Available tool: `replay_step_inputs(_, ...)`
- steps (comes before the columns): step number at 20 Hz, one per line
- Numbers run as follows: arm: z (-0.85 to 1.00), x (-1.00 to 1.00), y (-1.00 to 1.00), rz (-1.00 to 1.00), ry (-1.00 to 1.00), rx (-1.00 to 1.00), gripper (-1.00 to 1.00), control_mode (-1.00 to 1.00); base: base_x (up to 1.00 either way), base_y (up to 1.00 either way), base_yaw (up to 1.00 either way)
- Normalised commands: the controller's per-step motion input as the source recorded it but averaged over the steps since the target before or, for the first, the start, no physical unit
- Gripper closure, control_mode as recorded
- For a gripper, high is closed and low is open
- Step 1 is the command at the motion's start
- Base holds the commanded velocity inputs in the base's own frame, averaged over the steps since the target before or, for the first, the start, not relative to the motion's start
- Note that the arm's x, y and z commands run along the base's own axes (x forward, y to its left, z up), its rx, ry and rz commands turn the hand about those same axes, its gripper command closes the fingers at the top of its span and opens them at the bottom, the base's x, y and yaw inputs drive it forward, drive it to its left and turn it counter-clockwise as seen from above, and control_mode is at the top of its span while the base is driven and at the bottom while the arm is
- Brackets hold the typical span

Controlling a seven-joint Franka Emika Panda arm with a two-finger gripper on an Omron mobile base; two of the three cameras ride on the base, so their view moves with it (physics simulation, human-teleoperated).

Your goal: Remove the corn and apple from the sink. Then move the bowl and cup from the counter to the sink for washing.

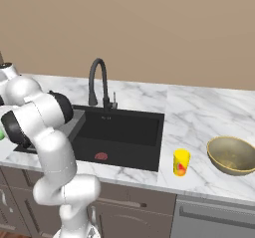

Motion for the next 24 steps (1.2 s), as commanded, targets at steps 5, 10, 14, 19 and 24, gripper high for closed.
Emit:
replay_step_inputs(5,0.19,-0.22,-0.37,0.01,0.0,0.06,-1.0,-1.0,0.0,0.0,0.0)
replay_step_inputs(10,0.15,-0.23,-0.36,0.08,0.0,0.01,-1.0,-1.0,0.0,0.0,0.0)
replay_step_inputs(14,0.14,-0.2,-0.36,0.14,0.0,0.0,-1.0,-1.0,0.0,0.0,0.0)
replay_step_inputs(19,0.15,-0.2,-0.37,0.16,0.0,0.0,-1.0,-1.0,0.0,0.0,0.0)
replay_step_inputs(24,0.15,-0.2,-0.37,0.16,0.01,0.0,-1.0,-1.0,0.0,0.0,0.0)
